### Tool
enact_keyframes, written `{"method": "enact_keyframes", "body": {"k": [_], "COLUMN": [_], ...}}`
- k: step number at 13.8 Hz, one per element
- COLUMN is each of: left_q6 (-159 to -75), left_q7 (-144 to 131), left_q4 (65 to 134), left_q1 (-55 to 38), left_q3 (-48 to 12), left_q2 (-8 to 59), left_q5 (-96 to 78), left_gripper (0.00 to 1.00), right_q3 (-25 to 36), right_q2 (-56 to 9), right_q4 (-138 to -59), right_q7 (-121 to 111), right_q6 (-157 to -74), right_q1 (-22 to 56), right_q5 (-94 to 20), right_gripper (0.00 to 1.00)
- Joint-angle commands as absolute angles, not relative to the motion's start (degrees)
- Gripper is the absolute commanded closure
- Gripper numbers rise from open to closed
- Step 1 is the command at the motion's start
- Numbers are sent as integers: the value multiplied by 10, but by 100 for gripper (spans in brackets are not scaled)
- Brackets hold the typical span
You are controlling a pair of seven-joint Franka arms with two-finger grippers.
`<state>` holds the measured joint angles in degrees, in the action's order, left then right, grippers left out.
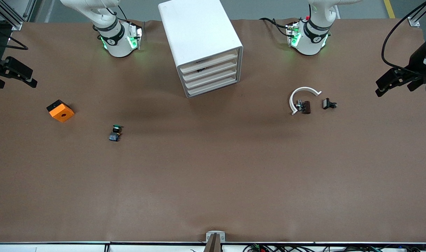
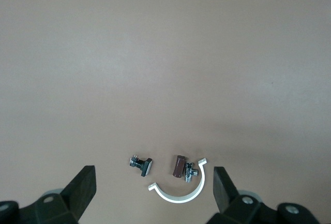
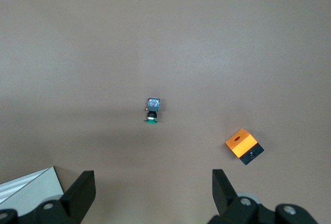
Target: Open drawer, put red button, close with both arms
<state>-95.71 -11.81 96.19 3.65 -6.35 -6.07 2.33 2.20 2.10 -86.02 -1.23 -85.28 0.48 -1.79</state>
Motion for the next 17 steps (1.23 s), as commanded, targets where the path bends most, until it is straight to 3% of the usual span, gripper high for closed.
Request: {"method": "enact_keyframes", "body": {"k": [1,17], "left_q6": [-953,-914], "left_q7": [-110,-107], "left_q4": [983,953], "left_q1": [42,36], "left_q3": [-65,-69], "left_q2": [-83,-71], "left_q5": [15,14], "left_gripper": [0,0], "right_q3": [13,11], "right_q2": [22,22], "right_q4": [-853,-849], "right_q7": [-16,-17], "right_q6": [-846,-838], "right_q1": [-6,-5], "right_q5": [-12,22], "right_gripper": [0,0]}}
